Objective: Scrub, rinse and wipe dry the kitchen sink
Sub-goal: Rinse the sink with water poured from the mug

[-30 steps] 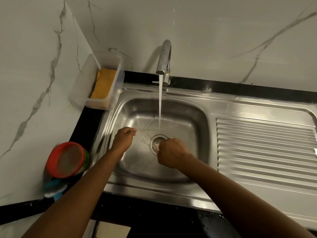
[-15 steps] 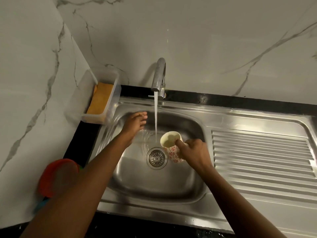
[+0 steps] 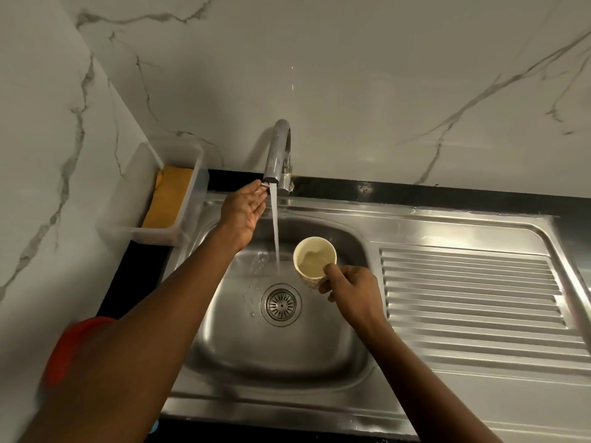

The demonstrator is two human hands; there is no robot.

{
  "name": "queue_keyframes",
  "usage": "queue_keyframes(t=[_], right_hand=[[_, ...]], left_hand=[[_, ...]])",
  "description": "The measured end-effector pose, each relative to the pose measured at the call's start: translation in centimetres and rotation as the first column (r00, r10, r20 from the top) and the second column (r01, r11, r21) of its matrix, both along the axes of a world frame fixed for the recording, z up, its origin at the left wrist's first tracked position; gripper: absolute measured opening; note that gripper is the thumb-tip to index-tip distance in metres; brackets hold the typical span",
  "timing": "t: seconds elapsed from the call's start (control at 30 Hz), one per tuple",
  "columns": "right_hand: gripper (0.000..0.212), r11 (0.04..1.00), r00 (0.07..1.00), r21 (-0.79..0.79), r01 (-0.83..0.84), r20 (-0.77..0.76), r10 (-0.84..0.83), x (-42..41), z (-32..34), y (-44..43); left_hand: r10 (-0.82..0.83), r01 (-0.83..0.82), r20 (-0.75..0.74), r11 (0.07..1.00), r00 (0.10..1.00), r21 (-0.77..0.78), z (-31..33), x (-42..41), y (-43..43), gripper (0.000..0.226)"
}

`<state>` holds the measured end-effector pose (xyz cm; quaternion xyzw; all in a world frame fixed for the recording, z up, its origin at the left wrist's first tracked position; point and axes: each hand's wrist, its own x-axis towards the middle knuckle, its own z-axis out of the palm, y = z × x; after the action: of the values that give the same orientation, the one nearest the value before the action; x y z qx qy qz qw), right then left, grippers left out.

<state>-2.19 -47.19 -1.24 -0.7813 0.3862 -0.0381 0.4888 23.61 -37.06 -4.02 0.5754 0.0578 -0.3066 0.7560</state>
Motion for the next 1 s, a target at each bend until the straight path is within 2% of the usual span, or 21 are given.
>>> queue_keyframes(t=[0.13,0.2,0.3,0.43,0.53,0.63,0.8,1.0], right_hand=[[0.042,1.000,1.000,-0.006,0.000,0.002,0.000,-0.2,0.7,0.0],[0.043,1.000,1.000,-0.004,0.012,0.007,-0.012,-0.3,1.1,-0.1],[0.044,1.000,1.000,0.007,0.027,0.013,-0.027,-0.6,1.8,-0.2],[0.047,1.000,0.999,-0.003,0.009,0.039,-0.009,-1.2,2.9,-0.6],[0.049,0.999,0.999,-0.038,-0.017,0.048,0.019,-1.7,3.7,-1.0],[0.049,0.998,0.996,-0.019,-0.063,0.054,0.064,-2.4,4.5,-1.4],[0.049,0.991,0.988,-0.013,-0.137,0.068,0.137,-3.1,5.7,-1.5],[0.041,0.969,0.965,0.032,-0.247,0.100,0.242,-2.1,7.2,0.8]], left_hand=[[-0.084,0.075,0.128,0.994,0.988,0.076,0.5,-0.5,-0.7,0.041],[-0.165,0.129,0.202,0.975,0.965,0.180,0.6,-0.8,-1.0,0.044],[-0.339,0.224,0.320,0.912,0.885,0.344,1.0,-1.3,-1.0,0.059],[-0.485,0.306,0.348,0.835,0.803,0.458,1.0,-1.0,-0.4,0.070],[-0.538,0.320,0.361,0.797,0.761,0.512,2.1,-1.1,0.0,0.070],[-0.461,0.225,0.389,0.826,0.798,0.518,3.0,-3.0,0.5,0.059],[-0.219,0.020,0.384,0.888,0.897,0.459,4.5,-9.7,3.6,0.021],[0.046,-0.212,0.393,0.896,0.918,0.390,7.2,-18.1,9.7,0.022]])
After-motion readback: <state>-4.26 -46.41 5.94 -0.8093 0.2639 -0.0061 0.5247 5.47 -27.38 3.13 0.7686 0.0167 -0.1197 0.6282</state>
